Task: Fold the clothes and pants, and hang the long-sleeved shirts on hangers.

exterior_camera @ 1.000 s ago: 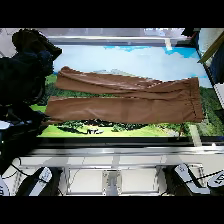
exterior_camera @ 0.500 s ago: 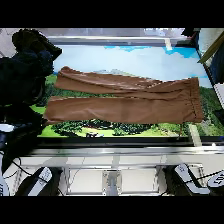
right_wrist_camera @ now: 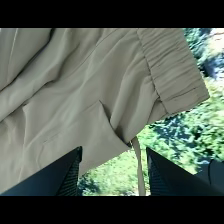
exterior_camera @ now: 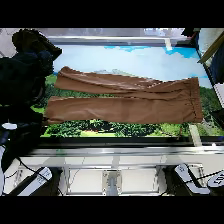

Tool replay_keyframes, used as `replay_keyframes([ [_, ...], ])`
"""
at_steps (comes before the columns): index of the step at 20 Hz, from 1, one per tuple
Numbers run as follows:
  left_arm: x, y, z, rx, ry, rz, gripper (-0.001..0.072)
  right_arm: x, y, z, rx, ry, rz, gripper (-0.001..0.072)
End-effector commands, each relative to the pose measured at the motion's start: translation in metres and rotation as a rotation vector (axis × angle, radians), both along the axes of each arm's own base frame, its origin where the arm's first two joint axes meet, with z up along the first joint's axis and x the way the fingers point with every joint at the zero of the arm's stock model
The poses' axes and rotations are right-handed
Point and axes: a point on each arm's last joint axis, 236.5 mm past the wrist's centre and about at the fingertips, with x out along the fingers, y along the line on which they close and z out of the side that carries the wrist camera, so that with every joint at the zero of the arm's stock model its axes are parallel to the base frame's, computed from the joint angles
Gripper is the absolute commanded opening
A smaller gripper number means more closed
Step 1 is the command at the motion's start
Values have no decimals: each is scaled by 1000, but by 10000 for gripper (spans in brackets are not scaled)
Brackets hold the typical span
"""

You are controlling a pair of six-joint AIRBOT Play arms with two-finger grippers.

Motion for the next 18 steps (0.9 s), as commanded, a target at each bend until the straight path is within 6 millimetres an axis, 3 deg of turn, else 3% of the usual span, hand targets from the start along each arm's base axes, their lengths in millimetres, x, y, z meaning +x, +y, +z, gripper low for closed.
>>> replay_keyframes([
  [1, 2, 2, -8, -6, 7, 15, 486, -2, 7, -1, 23, 8, 18, 453],
  [2, 2, 3, -8, -6, 6, 18, 301, -3, 9, -1, 30, 11, 24, 453],
  [3, 2, 2, -8, -8, 5, 19, 46, -3, 10, -2, 30, 15, 26, 452],
  [4, 2, 3, -8, -8, 5, 19, 17, -4, 8, -3, 22, 19, 23, 453],
  [7, 3, 3, -6, -5, -3, 20, 17, -26, -5, -27, -39, 132, 13, 454],
  [9, 5, 3, -2, 22, -18, -14, 17, -35, 11, -55, 27, 171, 12, 454],
  [11, 5, 3, 2, 32, -28, -32, 17, -27, 16, -82, 103, 130, -66, 459],
  [15, 8, 4, 13, 69, -62, -60, 17, -7, 5, -125, 278, 79, -248, 460],
  [18, 9, 5, 20, 82, -82, -59, 17, 7, 8, -141, 374, 44, -263, 460],
])
